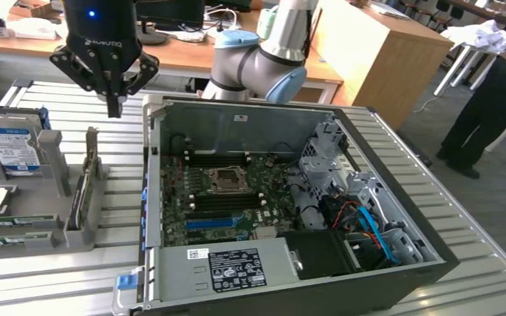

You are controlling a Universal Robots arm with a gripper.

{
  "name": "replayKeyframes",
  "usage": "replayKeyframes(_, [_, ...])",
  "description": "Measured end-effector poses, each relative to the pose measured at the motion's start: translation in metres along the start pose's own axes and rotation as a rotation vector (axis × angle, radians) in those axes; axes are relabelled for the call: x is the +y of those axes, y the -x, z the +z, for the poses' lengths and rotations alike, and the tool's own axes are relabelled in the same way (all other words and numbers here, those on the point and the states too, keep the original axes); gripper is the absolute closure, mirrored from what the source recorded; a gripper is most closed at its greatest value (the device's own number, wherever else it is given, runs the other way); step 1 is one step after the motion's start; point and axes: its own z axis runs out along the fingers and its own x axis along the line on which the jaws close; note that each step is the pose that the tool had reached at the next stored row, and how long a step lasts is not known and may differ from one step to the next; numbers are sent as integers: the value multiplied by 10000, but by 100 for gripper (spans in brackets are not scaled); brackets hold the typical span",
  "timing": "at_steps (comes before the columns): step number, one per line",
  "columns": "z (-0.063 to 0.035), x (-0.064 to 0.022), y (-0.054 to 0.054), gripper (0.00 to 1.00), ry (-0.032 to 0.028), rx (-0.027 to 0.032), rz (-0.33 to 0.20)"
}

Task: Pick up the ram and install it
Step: 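Reach for the ram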

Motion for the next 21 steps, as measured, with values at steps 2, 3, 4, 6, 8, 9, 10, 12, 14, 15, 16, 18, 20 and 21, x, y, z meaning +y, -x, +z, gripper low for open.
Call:
replayKeyframes(2, [-1, 0, -51, 89, 0, 0, -2])
replayKeyframes(3, [-1, 1, -76, 89, 0, 1, -2])
replayKeyframes(4, [-1, 1, -100, 89, 0, 0, -2])
replayKeyframes(6, [-2, 1, -149, 89, 0, 0, 0])
replayKeyframes(8, [-3, 3, -200, 89, 0, 0, -1])
replayKeyframes(9, [-3, 4, -223, 89, 0, 1, -1])
replayKeyframes(10, [-3, 5, -247, 89, 0, 0, -1])
replayKeyframes(12, [-4, 6, -291, 89, 0, 0, -2])
replayKeyframes(14, [-4, 8, -336, 89, 1, 0, -1])
replayKeyframes(15, [-5, 8, -357, 89, 1, 0, -1])
replayKeyframes(16, [-5, 9, -377, 89, 0, 0, -1])
replayKeyframes(18, [-6, 10, -416, 89, 0, 0, 0])
replayKeyframes(20, [-6, 12, -456, 89, 0, 1, -2])
replayKeyframes(21, [-6, 12, -478, 89, 0, 1, -2])
